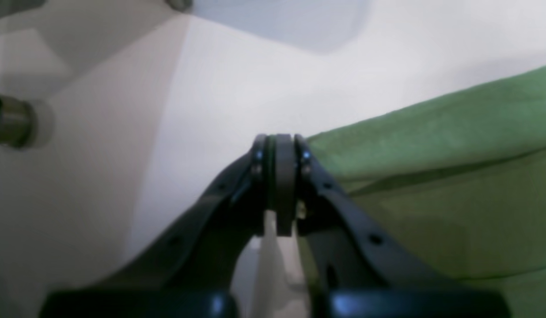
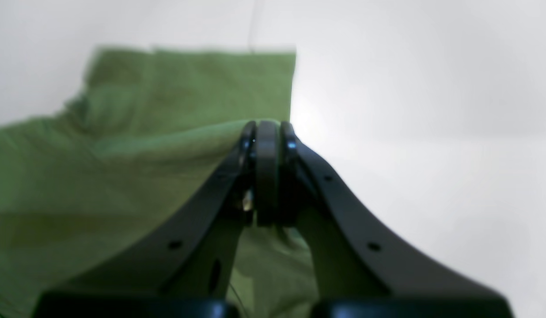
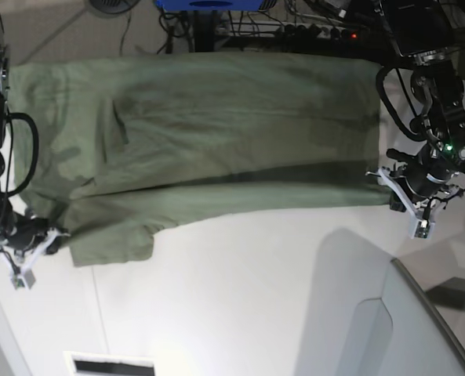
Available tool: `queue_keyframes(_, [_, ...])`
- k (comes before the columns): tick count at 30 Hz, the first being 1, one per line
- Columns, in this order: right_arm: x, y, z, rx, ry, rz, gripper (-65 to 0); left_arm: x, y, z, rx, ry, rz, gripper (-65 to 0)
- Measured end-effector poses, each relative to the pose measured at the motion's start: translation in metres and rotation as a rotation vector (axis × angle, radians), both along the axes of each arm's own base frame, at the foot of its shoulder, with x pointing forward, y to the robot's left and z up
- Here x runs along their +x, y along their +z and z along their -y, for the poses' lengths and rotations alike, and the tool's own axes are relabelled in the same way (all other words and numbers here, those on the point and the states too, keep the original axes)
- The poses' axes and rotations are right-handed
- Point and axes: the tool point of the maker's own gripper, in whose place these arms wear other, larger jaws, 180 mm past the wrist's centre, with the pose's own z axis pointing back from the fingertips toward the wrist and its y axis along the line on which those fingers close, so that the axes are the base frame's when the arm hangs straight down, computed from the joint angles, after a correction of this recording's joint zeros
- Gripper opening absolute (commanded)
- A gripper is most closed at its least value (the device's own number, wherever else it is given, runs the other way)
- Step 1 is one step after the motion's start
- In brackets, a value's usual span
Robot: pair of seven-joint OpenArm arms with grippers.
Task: Layout the t-shirt on the table in an organized manner, then fold the t-shirt properly
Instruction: 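Pinch the green shirt's folded edge at each end with both grippers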
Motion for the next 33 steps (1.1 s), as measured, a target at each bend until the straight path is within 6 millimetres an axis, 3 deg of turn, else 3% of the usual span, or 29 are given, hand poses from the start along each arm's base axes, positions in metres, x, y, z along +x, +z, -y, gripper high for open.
queue_keyframes(4, [-0.006, -0.006, -0.001, 0.006, -0.001, -0.015, -65.0, -0.003, -0.001, 0.001, -0.001, -0.002, -0.005, -65.0])
queue_keyframes(11, [-0.035, -0.032, -0.001, -0.002, 0.002, -0.094, -65.0, -0.012, -0.009, 0.0, 0.002, -0.001, -0.03, -65.0])
queue_keyframes(14, [-0.029, -0.026, -0.001, 0.001, 0.002, -0.074, -65.0, -0.015, -0.011, 0.0, 0.003, -0.002, -0.037, -65.0])
queue_keyframes(18, [-0.003, -0.003, -0.001, 0.0, 0.003, -0.016, -65.0, -0.014, -0.001, 0.003, 0.018, -0.013, -0.012, -65.0])
queue_keyframes(23, [0.02, 0.024, -0.018, 0.031, 0.098, 0.055, -65.0, -0.015, 0.011, 0.005, 0.037, -0.028, 0.018, -65.0])
queue_keyframes(29, [0.003, -0.009, -0.029, 0.029, 0.142, -0.057, -65.0, -0.026, 0.002, 0.003, 0.043, -0.018, -0.038, -65.0])
queue_keyframes(33, [-0.009, -0.023, -0.024, 0.032, 0.129, -0.078, -65.0, -0.033, -0.001, 0.004, 0.048, -0.023, -0.05, -65.0])
